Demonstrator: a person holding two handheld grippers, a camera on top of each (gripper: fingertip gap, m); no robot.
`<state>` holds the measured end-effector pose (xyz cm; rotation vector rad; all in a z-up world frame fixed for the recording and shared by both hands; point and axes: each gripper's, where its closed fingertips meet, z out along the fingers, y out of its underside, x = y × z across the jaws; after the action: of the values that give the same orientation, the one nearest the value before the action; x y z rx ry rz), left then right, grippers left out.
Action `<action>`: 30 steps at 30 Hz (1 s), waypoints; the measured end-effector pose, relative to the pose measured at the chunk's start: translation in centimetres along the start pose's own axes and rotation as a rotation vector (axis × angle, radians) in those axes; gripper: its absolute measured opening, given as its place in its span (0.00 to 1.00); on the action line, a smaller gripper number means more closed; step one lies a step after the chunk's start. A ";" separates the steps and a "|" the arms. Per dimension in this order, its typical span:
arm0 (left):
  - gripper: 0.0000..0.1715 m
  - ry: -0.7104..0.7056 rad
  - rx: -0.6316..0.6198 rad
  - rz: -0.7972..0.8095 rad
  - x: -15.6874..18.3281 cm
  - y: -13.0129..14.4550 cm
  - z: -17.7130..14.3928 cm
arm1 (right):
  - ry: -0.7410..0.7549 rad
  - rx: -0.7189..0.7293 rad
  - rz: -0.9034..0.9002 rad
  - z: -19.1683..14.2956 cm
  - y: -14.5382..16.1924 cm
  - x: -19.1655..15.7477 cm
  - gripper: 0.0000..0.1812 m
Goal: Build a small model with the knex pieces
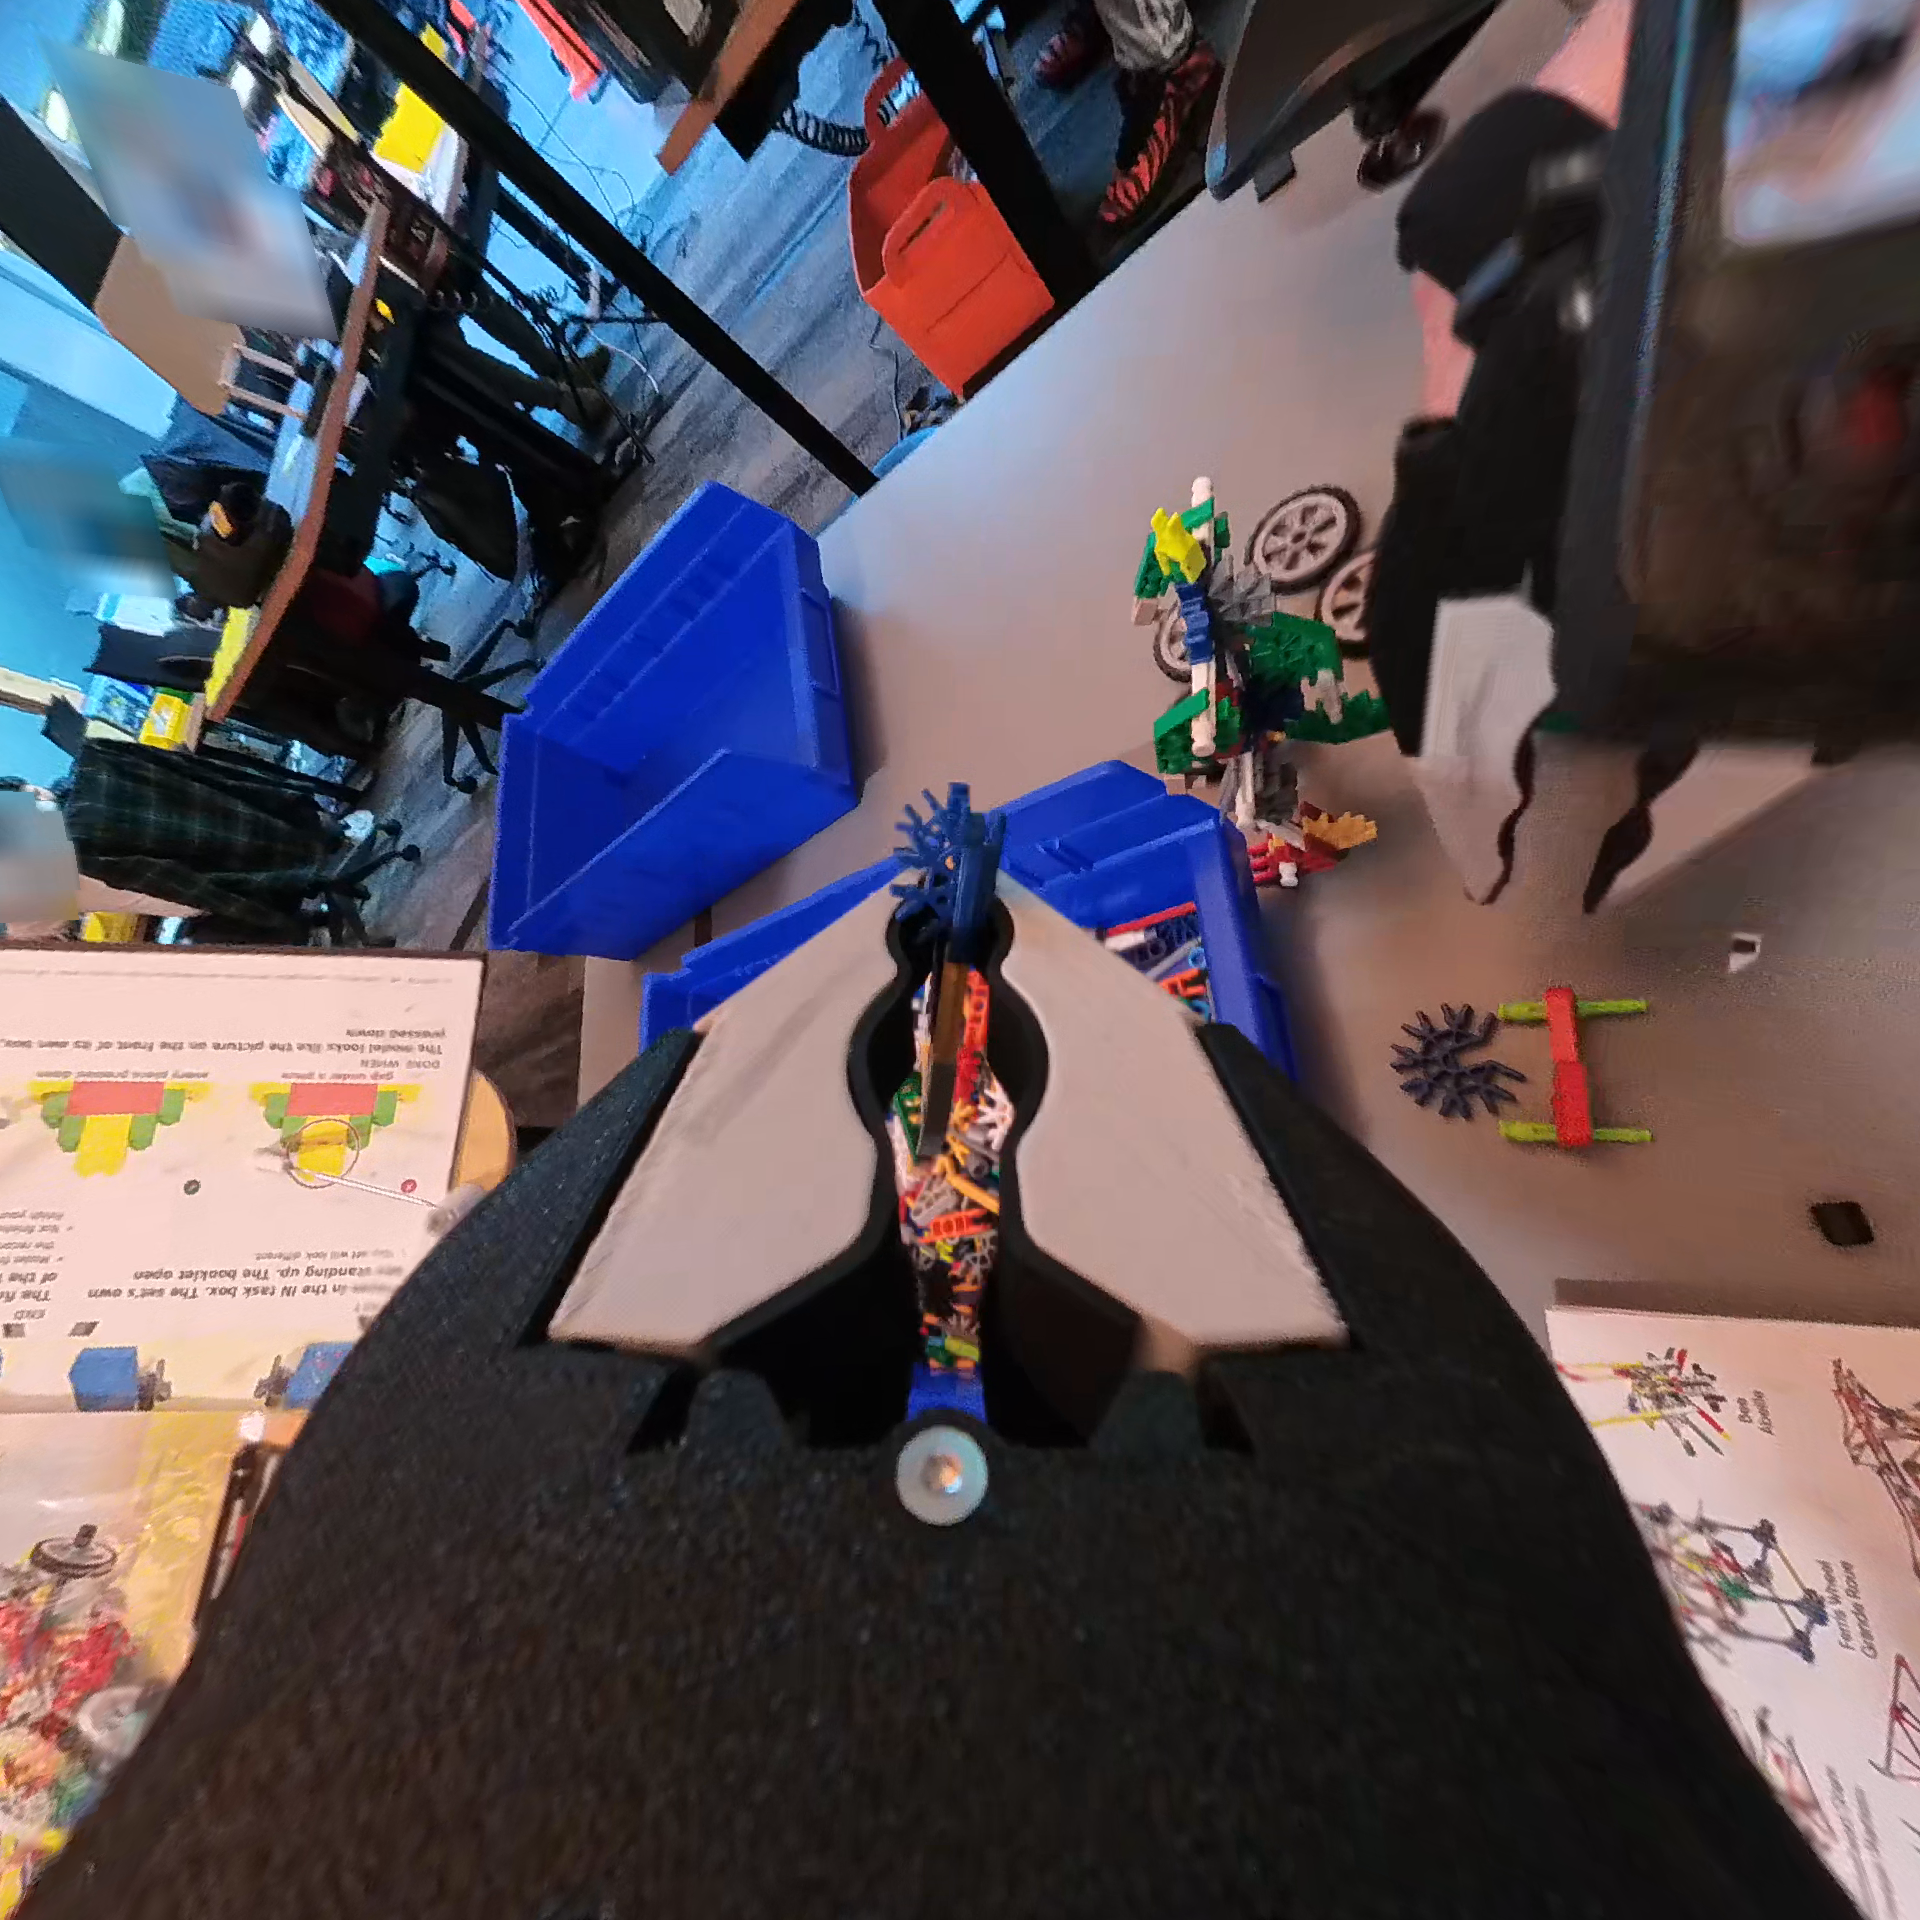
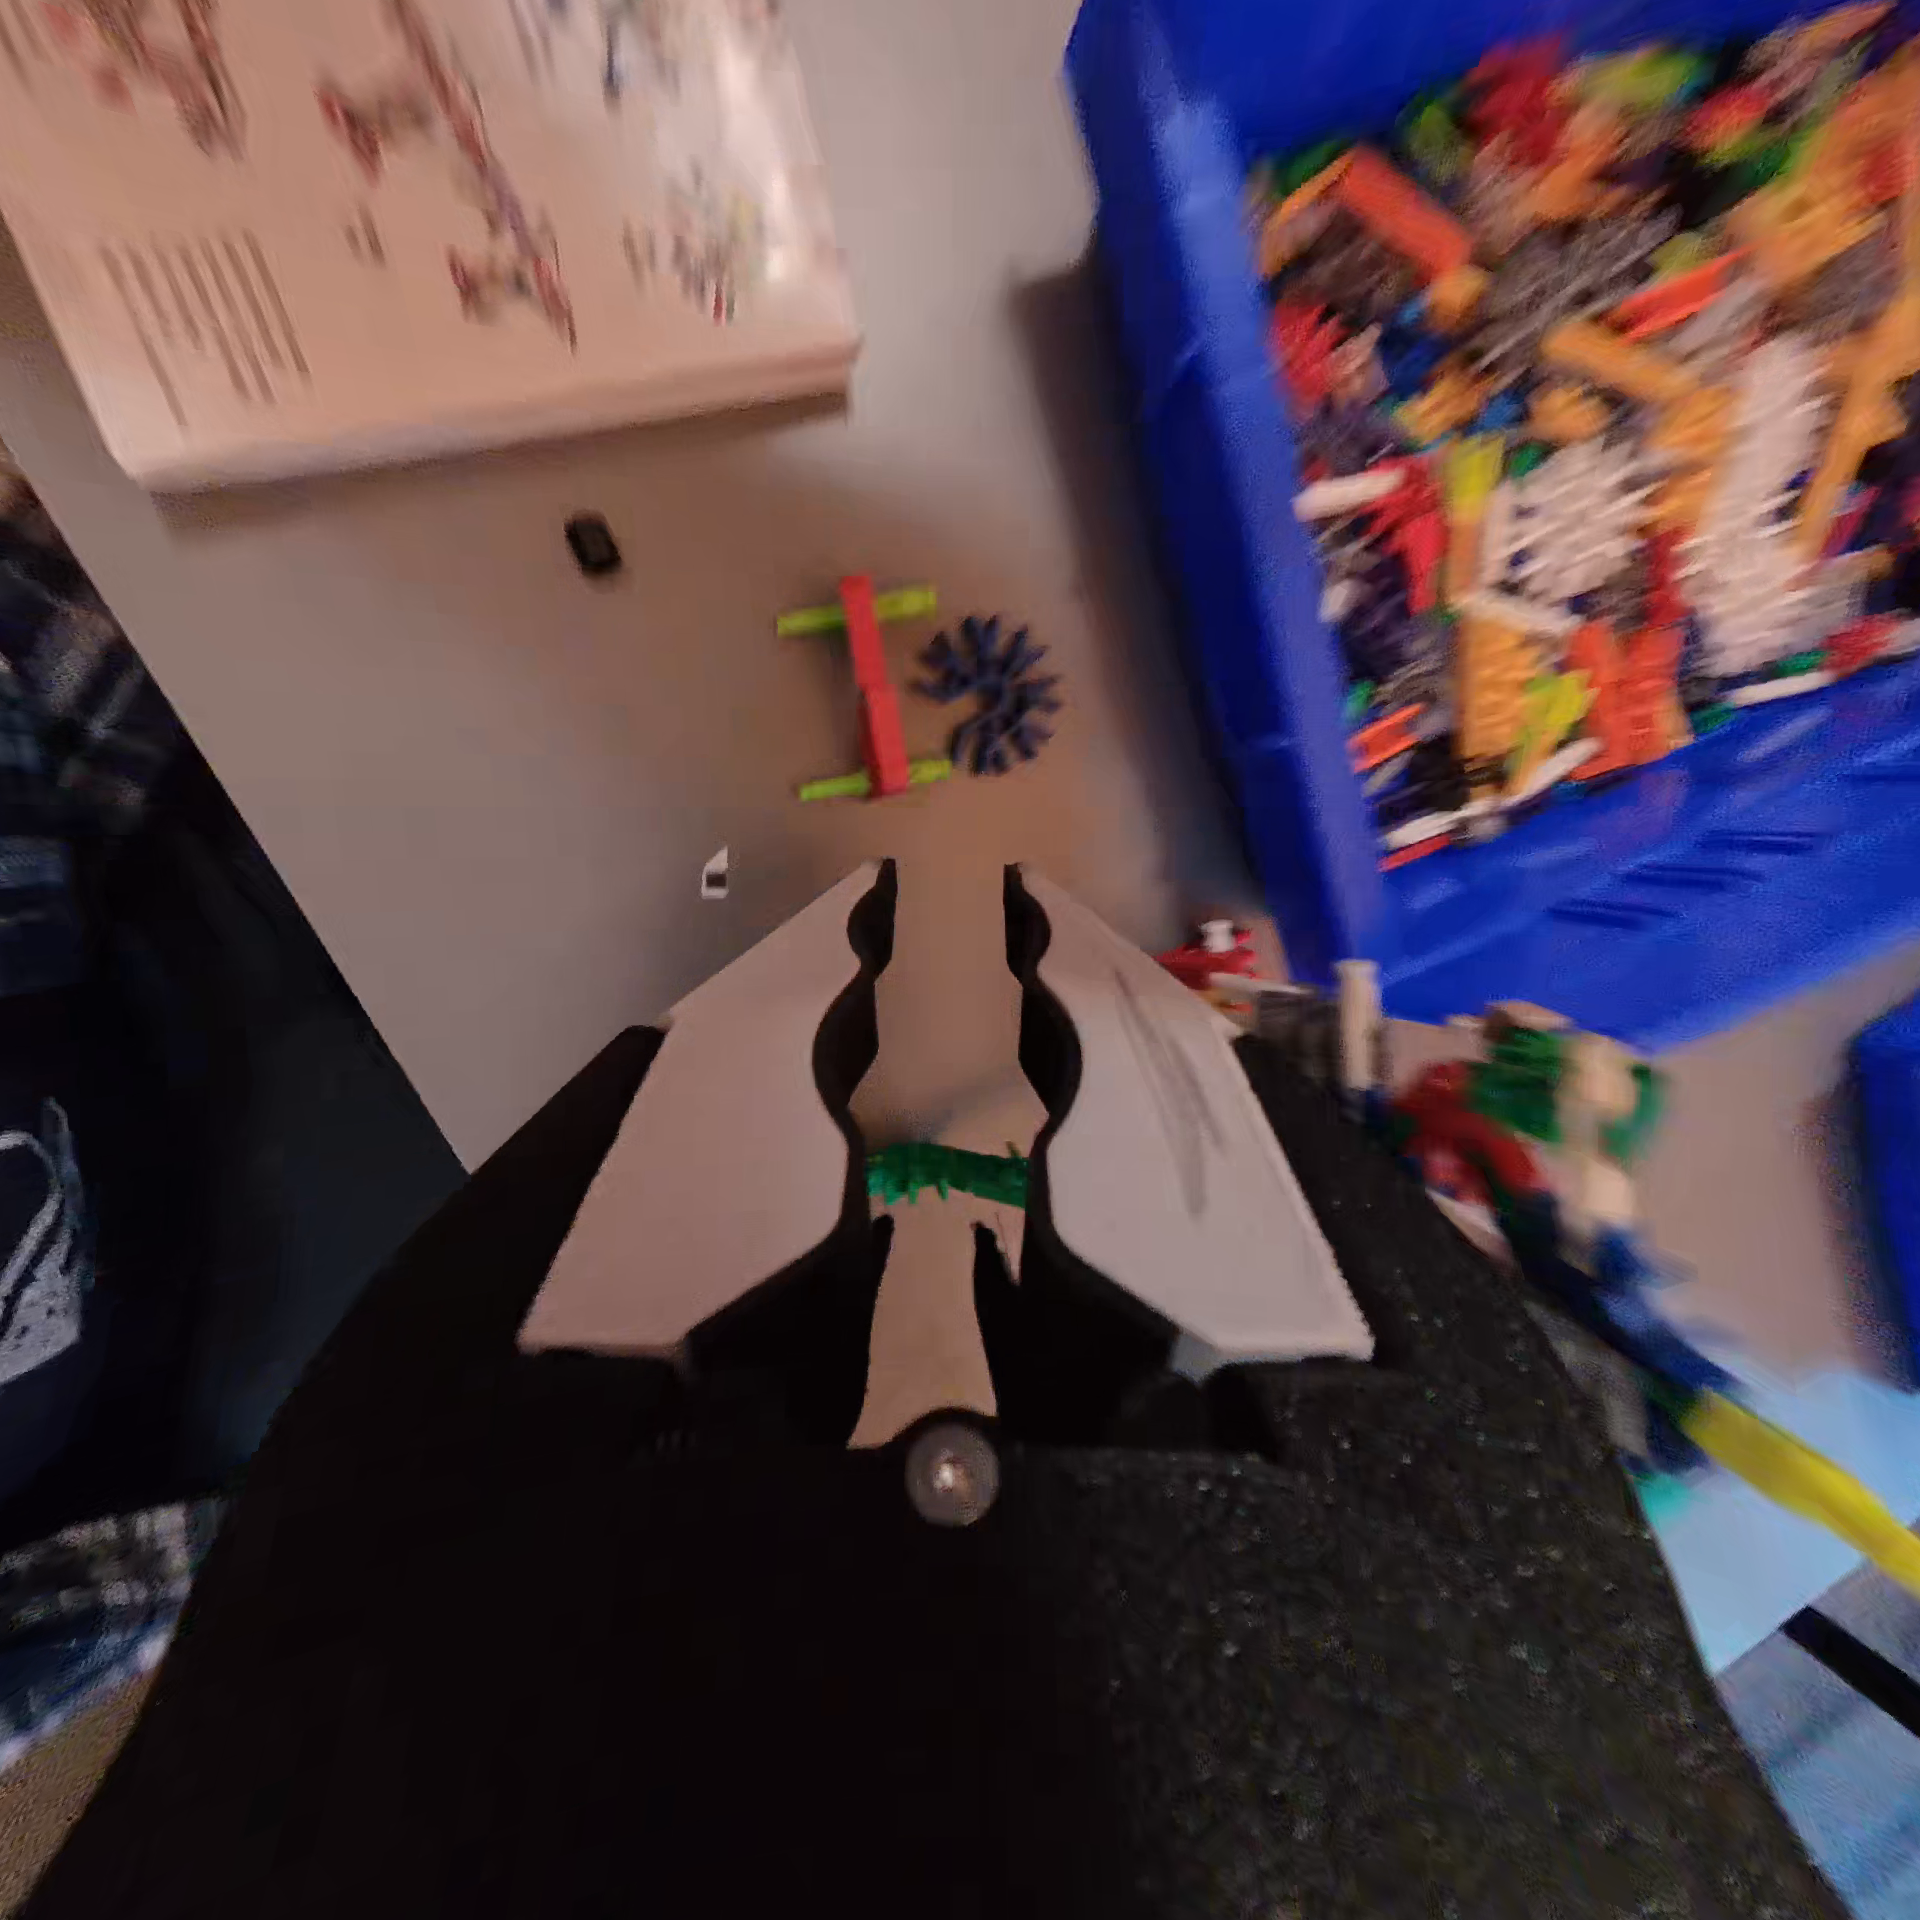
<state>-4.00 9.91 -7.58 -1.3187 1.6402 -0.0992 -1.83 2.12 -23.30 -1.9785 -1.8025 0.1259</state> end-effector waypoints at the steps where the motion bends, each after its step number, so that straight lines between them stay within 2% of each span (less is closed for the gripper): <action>1: 0.01 -0.010 0.024 0.003 -0.1 -0.4 -0.1 | 0.027 0.068 0.017 -1.4 -1.0 0.7 0.11; 3: 0.01 0.001 0.105 -0.012 -0.1 -1.8 -0.3 | 0.106 0.238 0.087 -4.9 -3.3 2.9 0.11; 7: 0.02 0.098 0.373 -0.152 0.0 -5.3 -1.7 | 0.258 0.620 0.191 -13.3 -6.9 7.3 0.13; 10: 0.01 0.172 0.533 -0.261 -0.3 -7.1 -3.0 | 0.281 0.783 0.222 -17.0 -7.9 8.9 0.16; 13: 0.01 0.264 0.691 -0.342 -0.2 -8.7 -4.4 | 0.262 0.857 0.195 -18.2 -8.9 9.1 0.16; 15: 0.01 0.302 0.745 -0.384 -0.3 -9.1 -4.7 | 0.215 0.940 0.174 -19.1 -9.8 8.7 0.13; 21: 0.01 0.392 0.920 -0.520 -1.4 -10.0 -6.0 | 0.158 1.030 0.178 -19.8 -10.7 8.6 0.02; 25: 0.02 0.404 0.986 -0.595 -2.2 -10.2 -6.0 | 0.166 1.056 0.200 -20.4 -10.8 9.2 0.01; 30: 0.10 0.330 0.986 -0.629 -3.4 -9.6 -5.8 | 0.134 1.106 0.287 -21.0 -10.4 10.2 0.01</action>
<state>-1.73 5.88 3.19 -0.9770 1.0748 -1.3724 -2.31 6.67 1.84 -1.3314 -0.9568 0.8479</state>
